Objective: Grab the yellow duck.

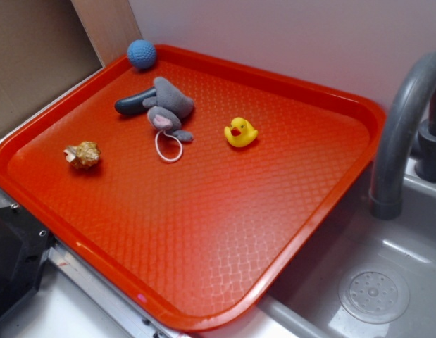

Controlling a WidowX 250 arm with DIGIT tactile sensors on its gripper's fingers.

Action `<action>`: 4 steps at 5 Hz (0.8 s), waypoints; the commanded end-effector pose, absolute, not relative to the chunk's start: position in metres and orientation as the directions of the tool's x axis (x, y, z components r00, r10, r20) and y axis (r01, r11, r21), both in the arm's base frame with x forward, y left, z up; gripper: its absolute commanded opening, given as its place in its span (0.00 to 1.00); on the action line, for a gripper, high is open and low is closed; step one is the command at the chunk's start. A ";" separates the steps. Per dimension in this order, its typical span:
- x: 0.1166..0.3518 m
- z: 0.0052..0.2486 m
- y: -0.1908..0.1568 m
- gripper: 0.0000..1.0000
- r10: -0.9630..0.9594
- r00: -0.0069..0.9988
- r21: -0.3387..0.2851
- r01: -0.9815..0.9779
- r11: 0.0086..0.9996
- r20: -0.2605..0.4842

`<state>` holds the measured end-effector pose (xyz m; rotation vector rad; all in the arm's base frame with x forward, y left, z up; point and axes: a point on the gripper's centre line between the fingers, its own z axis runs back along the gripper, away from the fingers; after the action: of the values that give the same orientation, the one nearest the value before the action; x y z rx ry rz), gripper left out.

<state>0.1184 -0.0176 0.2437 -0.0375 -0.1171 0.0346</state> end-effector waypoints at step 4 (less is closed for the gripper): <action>0.202 0.202 -0.027 1.00 -0.535 0.802 0.137 0.518 0.844 0.265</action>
<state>0.2010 -0.0232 0.1914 0.0439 -0.2652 -0.5551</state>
